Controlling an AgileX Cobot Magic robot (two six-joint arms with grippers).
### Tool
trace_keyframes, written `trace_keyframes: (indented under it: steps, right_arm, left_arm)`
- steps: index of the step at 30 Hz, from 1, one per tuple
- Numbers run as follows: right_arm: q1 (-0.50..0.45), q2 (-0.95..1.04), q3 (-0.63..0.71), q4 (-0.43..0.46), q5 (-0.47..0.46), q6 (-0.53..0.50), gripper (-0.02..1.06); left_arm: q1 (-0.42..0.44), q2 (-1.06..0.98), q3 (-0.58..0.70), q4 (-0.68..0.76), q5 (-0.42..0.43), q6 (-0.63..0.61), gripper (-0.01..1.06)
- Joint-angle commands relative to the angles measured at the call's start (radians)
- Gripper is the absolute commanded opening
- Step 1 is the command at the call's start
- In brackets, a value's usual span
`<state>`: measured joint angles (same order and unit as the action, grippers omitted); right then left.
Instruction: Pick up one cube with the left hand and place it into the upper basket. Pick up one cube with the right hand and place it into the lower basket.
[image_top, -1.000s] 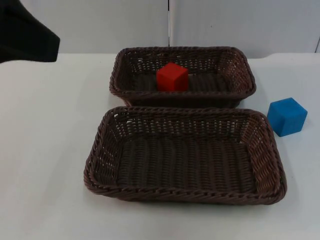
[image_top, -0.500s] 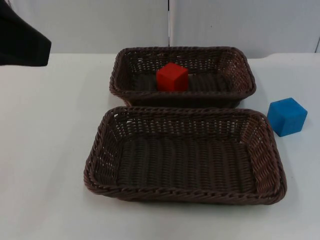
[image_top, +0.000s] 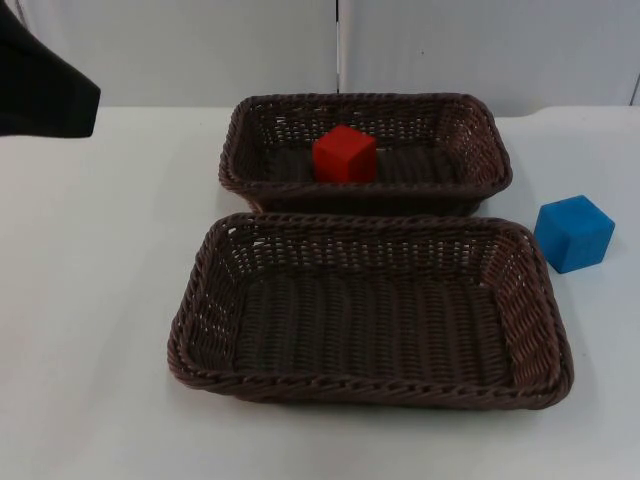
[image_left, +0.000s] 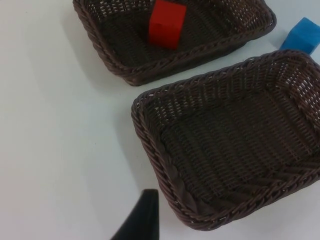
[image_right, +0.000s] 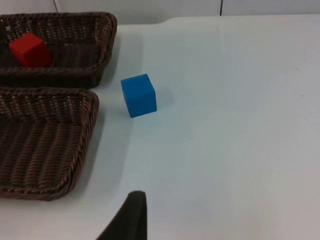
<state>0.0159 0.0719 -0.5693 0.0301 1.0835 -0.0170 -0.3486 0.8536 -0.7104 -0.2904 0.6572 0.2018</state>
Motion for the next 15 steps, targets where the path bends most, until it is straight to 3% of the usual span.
trace_keyframes:
  steps: [1, 15]
  right_arm:
    - [-0.007, 0.056, -0.029, -0.001, -0.013, 0.004, 1.05]
    - [-0.007, 0.497, -0.235, -0.001, -0.040, -0.005, 1.05]
  left_arm:
    - [0.001, -0.006, 0.003, -0.005, -0.001, -0.005, 0.94]
    - [0.001, -0.006, 0.003, -0.007, 0.009, -0.005, 0.94]
